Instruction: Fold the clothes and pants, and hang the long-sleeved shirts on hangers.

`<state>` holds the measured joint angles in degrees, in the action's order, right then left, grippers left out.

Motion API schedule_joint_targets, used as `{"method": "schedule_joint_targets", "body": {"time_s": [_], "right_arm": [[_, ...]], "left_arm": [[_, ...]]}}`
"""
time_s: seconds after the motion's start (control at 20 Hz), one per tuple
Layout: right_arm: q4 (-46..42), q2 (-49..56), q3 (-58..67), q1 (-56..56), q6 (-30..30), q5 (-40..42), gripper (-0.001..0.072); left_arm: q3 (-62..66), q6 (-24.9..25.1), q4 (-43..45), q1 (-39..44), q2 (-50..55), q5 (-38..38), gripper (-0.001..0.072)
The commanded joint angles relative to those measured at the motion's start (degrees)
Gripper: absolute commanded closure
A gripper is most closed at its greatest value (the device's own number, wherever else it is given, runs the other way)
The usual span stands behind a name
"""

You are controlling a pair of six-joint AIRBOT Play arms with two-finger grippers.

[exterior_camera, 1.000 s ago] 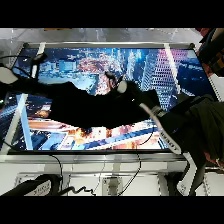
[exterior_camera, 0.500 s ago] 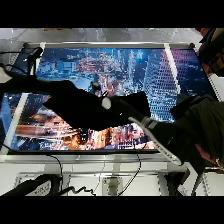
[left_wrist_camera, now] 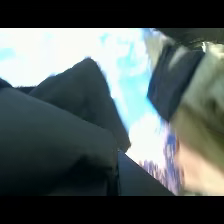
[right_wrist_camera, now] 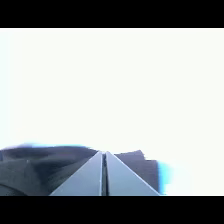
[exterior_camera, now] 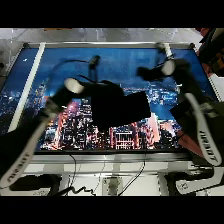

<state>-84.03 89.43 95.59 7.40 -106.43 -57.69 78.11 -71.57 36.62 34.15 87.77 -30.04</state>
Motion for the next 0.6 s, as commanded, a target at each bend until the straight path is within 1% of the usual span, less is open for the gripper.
{"method": "schedule_joint_targets", "body": {"time_s": [0.0, 0.05, 0.15, 0.25, 0.3, 0.35, 0.45, 0.5, 0.55], "right_arm": [[-1.77, -3.61, -0.02, -11.17, 2.73, -5.05, 0.0691], [-1.79, -3.5, -0.07, -13.51, 4.52, -6.05, 0.0691], [-1.77, -2.93, -0.09, -17.38, 9.57, -7.58, 0.0691], [-1.11, -1.95, -0.17, -20.46, 15.41, -8.68, 0.0692], [2.08, -1.38, -1.05, -22.34, 17.57, -8.0, 0.0693], [9.2, -0.7, -2.93, -24.3, 23.98, -7.65, 0.0693], [29.03, 0.74, -8.52, -27.45, 45.11, -11.67, 0.0694], [37.66, 1.36, -12.17, -28.13, 50.62, -13.44, 0.0693], [43.04, 1.77, -15.39, -28.0, 51.08, -13.18, 0.0685]], "left_arm": [[0.09, -0.22, -1.31, 12.76, 7.04, 28.04, 0.01], [0.09, 0.09, -0.94, 14.58, 7.8, 30.77, 0.0], [0.07, 0.63, 3.5, 15.93, 7.72, 31.3, -0.0009], [0.07, 0.63, 7.82, 15.15, 6.32, 31.28, -0.0008], [0.07, 0.63, 9.14, 14.19, 5.27, 31.21, -0.0008], [0.07, 0.63, 10.43, 12.9, 3.85, 30.67, -0.0007], [0.07, 0.63, 13.92, 9.68, 0.76, 26.95, -0.0007], [0.07, 0.63, 15.93, 7.87, -0.66, 24.52, -0.0006], [0.07, 0.63, 17.62, 5.88, -2.03, 21.84, -0.0005]]}}
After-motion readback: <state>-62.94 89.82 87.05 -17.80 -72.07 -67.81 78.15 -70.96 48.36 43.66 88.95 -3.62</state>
